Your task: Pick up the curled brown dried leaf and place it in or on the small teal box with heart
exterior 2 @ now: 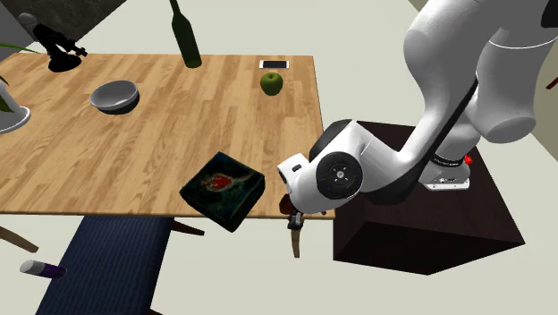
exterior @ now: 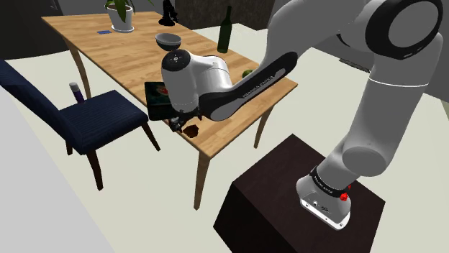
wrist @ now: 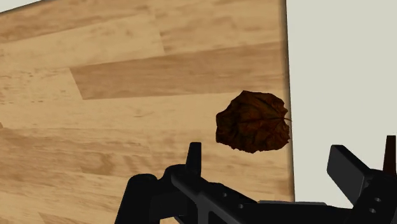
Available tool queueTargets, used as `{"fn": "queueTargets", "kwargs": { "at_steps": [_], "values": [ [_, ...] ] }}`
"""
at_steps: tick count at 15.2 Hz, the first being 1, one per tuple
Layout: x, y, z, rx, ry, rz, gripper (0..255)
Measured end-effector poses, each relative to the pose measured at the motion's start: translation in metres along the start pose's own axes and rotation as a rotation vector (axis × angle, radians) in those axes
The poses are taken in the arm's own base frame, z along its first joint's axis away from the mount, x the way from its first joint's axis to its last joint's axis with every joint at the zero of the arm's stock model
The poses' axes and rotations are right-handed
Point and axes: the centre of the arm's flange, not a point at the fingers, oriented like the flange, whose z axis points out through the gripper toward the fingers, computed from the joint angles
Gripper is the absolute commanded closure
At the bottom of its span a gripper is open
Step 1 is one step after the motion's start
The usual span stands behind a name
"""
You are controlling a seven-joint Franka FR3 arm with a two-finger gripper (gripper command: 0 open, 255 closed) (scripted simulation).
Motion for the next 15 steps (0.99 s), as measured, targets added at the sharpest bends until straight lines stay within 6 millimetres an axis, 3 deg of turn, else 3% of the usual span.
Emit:
{"fn": "queueTargets", "kwargs": {
  "at_steps": [7, 13, 14, 15],
  "values": [
    [0.002, -0.003, 0.035, -0.003, 0.002, 0.002, 0],
    [0.002, -0.004, 0.04, -0.003, 0.002, 0.001, 0],
    [0.002, -0.004, 0.04, -0.003, 0.002, 0.001, 255],
    [0.002, -0.004, 0.04, -0.003, 0.002, 0.001, 255]
  ]
}}
